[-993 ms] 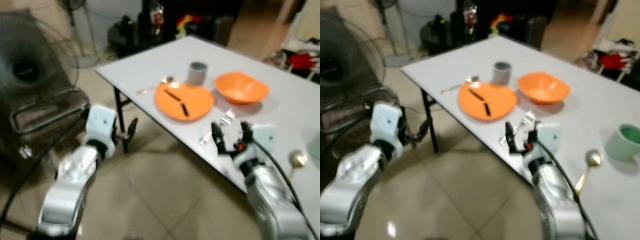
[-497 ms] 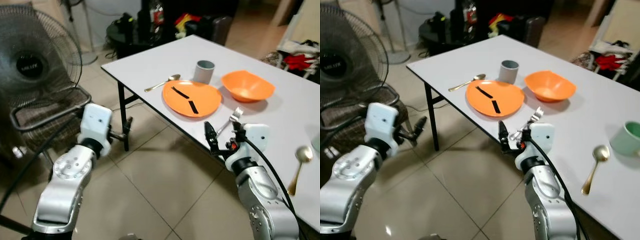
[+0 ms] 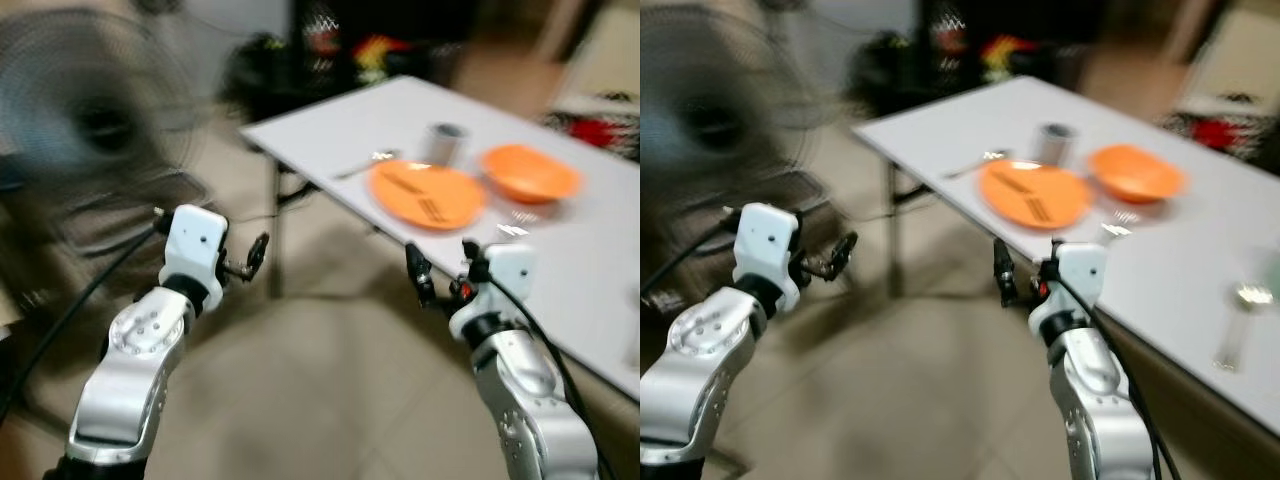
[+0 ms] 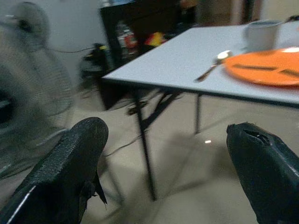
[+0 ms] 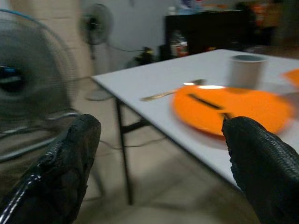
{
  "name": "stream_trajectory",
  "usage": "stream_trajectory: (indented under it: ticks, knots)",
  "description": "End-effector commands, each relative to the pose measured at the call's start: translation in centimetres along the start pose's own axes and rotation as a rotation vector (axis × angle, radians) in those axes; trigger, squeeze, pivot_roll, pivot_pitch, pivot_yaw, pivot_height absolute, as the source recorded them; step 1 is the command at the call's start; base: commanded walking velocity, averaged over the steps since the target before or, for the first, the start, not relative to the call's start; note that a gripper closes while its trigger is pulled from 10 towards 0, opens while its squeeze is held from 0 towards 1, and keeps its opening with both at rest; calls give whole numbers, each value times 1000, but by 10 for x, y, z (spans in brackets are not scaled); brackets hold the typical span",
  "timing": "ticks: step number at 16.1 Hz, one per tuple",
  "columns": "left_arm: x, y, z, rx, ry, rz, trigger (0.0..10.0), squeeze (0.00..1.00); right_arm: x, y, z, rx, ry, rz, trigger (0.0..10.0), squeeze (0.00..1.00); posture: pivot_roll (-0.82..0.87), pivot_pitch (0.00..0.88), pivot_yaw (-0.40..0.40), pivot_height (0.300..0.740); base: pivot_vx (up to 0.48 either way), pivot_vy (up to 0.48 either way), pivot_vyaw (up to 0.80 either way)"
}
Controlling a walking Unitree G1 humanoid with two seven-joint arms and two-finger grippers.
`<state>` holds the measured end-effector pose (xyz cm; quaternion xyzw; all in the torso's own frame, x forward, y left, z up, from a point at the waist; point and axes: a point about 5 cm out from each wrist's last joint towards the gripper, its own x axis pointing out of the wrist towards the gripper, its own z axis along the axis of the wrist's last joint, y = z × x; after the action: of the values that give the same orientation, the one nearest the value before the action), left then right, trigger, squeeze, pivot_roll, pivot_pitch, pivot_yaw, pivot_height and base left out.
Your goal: Setting the table
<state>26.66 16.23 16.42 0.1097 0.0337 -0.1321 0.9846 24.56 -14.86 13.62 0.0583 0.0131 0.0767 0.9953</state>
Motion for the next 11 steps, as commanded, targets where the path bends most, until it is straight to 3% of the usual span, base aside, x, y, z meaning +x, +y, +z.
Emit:
stream_trajectory:
  ticks: [1, 4, 11]
  knots:
    - [0, -2, 2, 0, -8, -7, 10000, 0, -1, -5, -5, -7, 23, -17, 10000, 1000, 38, 0, -21, 740, 0, 319, 800]
    - [0, -1, 2, 5, -11, -9, 10000, 0, 0, -5, -5, -5, 22, -21, 10000, 1000, 40, 0, -19, 740, 0, 317, 800]
    - [1, 0, 3, 17, -12, -15, 10000, 0, -1, -5, -8, 34, 27, -34, 10000, 1000, 43, 0, -15, 740, 0, 314, 0]
